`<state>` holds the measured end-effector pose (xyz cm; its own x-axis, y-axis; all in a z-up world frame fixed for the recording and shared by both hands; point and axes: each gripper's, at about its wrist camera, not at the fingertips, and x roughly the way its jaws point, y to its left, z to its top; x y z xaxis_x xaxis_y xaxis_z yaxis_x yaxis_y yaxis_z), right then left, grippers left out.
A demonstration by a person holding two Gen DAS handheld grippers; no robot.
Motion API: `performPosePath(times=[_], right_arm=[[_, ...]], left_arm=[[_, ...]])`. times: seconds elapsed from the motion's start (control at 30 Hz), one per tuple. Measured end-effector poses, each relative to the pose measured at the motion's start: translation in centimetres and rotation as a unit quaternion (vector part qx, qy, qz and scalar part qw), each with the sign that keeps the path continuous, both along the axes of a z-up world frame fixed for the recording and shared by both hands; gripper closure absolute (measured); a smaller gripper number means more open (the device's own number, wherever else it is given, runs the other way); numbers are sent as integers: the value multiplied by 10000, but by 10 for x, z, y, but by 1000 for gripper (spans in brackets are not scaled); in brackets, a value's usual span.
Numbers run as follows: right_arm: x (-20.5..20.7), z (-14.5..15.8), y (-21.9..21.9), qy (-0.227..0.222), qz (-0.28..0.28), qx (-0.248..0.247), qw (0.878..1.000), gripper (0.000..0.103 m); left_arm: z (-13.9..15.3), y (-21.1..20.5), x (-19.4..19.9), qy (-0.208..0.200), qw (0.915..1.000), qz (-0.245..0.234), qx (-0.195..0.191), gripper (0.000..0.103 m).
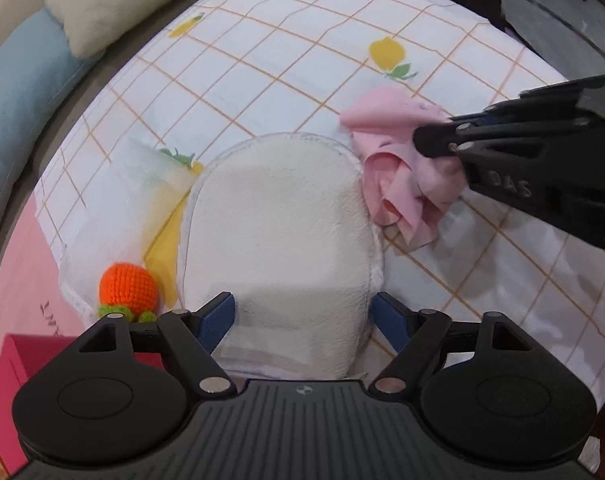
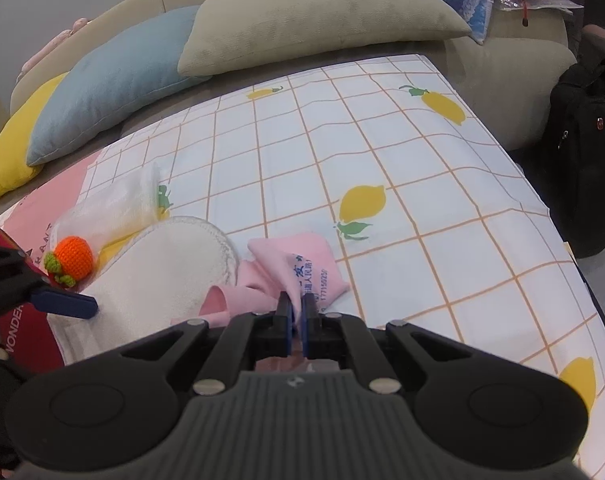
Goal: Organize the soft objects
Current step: 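Grasp the white pad with the left tool while the right tool grasps the pink cloth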
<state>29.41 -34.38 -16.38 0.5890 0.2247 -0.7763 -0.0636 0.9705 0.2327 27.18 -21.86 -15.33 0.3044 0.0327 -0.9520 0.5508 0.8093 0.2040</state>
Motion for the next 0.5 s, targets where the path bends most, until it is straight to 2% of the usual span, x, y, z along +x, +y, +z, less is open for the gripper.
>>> performPosePath(times=[0.1, 0.13, 0.2, 0.27, 0.37, 0.4, 0.47, 0.5], right_arm=[[0, 0, -3, 36, -24, 62, 10000, 102], [1, -1, -3, 52, -22, 79, 10000, 102], [1, -1, -2, 49, 5, 72, 10000, 102], [1, 0, -1, 28, 48, 7, 10000, 102], [1, -1, 0, 24, 93, -16, 10000, 102], [1, 0, 0, 21, 102, -8, 9999, 102], [0, 0, 1, 14, 118, -10, 9999, 102], [-1, 0, 1, 1, 137, -9, 9999, 102]], left_arm=[[0, 7, 7, 132, 9993, 305, -193, 12], [1, 9, 10, 174, 9987, 387, -271, 17], [2, 15, 15, 271, 9969, 566, -469, 32], [4, 18, 17, 289, 9961, 644, -529, 51], [5, 20, 17, 236, 9962, 650, -532, 68], [5, 21, 17, 214, 9961, 676, -534, 70], [6, 22, 18, 106, 9957, 767, -516, 83], [9, 23, 17, 32, 9951, 814, -563, 84]])
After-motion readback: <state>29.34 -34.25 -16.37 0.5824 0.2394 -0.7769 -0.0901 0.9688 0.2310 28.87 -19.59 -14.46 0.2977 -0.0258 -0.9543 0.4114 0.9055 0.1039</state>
